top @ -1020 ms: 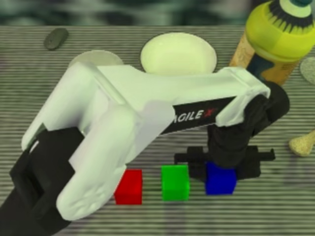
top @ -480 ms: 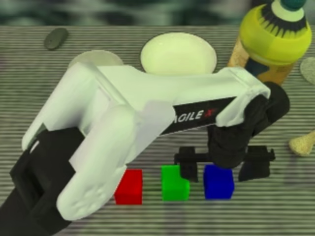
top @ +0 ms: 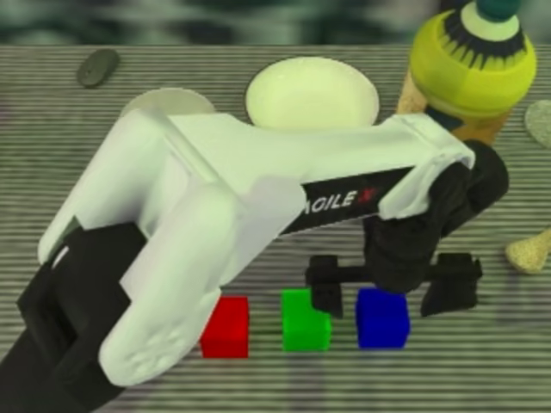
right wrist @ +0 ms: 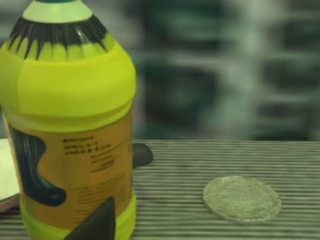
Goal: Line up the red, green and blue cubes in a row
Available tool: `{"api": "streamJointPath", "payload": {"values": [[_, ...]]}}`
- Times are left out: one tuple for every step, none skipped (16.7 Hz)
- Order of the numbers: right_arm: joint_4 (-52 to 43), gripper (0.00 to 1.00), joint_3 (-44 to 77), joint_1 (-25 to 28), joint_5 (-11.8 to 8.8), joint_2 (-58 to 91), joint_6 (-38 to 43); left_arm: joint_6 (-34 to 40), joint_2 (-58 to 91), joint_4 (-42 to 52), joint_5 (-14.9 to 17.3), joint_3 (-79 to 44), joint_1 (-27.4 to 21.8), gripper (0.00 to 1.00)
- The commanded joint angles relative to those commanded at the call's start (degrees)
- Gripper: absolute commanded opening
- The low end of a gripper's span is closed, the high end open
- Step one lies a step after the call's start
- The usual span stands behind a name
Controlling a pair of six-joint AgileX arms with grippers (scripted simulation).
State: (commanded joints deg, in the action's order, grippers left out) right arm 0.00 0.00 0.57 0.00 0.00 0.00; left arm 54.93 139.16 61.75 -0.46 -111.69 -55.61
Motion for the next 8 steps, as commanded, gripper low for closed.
{"api": "streamJointPath", "payload": {"values": [[0.0,1.00,0.0,0.0,0.0,0.0,0.0,0.0,-0.2,1.4,0.0,-1.1,0.0,1.00],[0.0,1.00,0.0,0.0,0.0,0.0,0.0,0.0,-0.5,3.1,0.0,-2.4,0.1,1.00],[0.0,1.00,0.0,0.0,0.0,0.0,0.0,0.0,-0.9,5.2,0.0,-3.9,0.2,1.00],[0.0,1.00,0.0,0.0,0.0,0.0,0.0,0.0,-1.4,7.3,0.0,-5.5,0.3,1.00],[0.0,1.00,0.0,0.0,0.0,0.0,0.0,0.1,-1.8,9.3,0.0,-7.0,0.5,1.00],[0.0,1.00,0.0,0.0,0.0,0.0,0.0,0.1,-2.3,11.0,0.0,-8.3,0.7,1.00],[0.0,1.00,0.0,0.0,0.0,0.0,0.0,0.1,-2.6,12.1,0.0,-9.3,0.8,1.00],[0.0,1.00,0.0,0.0,0.0,0.0,0.0,0.1,-2.8,12.7,0.0,-9.8,0.9,1.00]]}}
